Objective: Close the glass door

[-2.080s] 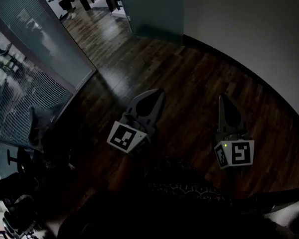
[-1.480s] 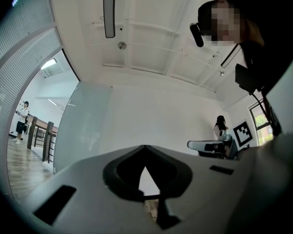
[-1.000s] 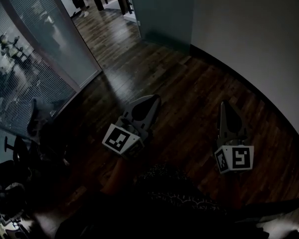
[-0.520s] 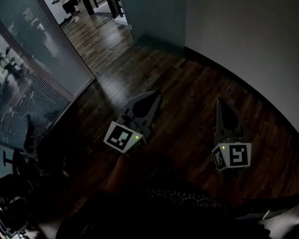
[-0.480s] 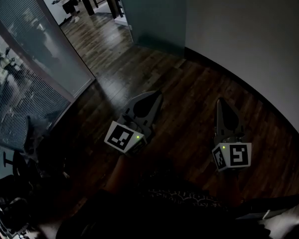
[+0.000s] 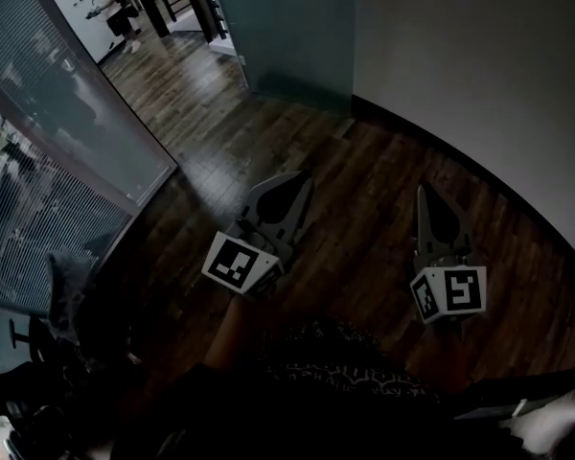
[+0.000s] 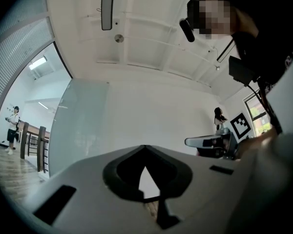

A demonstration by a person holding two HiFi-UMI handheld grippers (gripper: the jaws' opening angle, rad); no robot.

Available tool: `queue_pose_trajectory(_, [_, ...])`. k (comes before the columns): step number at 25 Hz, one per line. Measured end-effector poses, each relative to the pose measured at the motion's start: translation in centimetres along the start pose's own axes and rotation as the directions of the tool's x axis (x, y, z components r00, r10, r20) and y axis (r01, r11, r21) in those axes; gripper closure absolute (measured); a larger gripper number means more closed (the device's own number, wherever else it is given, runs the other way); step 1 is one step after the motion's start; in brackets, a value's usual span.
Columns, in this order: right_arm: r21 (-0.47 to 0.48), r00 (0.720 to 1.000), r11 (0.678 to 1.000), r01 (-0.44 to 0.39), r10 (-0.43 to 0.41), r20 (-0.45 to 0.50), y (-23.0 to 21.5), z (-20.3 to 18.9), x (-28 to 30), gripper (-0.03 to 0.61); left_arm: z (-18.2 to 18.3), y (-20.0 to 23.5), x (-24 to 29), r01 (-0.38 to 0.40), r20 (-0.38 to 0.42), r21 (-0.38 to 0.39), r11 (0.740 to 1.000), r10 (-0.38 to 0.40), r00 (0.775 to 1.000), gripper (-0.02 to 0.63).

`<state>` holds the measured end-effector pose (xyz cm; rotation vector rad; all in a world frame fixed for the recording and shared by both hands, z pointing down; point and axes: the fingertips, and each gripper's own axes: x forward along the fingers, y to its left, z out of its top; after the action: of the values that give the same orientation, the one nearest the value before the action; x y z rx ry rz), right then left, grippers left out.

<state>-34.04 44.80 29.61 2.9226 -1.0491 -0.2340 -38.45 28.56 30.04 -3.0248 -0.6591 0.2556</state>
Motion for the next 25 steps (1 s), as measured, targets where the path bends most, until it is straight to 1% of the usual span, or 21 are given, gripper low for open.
queue_pose_trajectory(7, [-0.006,1.000,1.000,0.006,-0.006,0.009,-0.9,0.2,3.4,0.575,0.3,2.6,2.7,0.021,0.009,0.016,1.000,-0.021,1.000,0.612])
queue_pose_trajectory(12, [-0.015,1.000,1.000,-0.012,0.012,0.000,-1.4,-0.4,6.1,0.575,-0.1,4.9,4.1,-0.001,0.017,0.016,1.000,0.001,1.000,0.612])
queue_pose_trajectory(17, [-0.010,1.000,1.000,-0.020,0.020,0.001,-3.8,-1.1,8.0,0.575,-1.6,5.6,6.4,-0.030,0.002,0.002,1.000,0.030,1.000,0.612])
queue_pose_trajectory(21, [-0.025,0.999,0.999,-0.035,0.035,-0.001,-6.1,-1.6,10.5,0.575,-1.8,5.9,9.3,-0.031,0.029,-0.003,1.000,0.031,0.999,0.612])
queue_pose_trajectory(25, [-0.031,0.998,0.998,-0.059,0.059,0.004,-8.9,-1.9,13.2,0.575,-2.2,6.6,12.9,-0.047,0.026,-0.008,0.999,0.047,0.999,0.612])
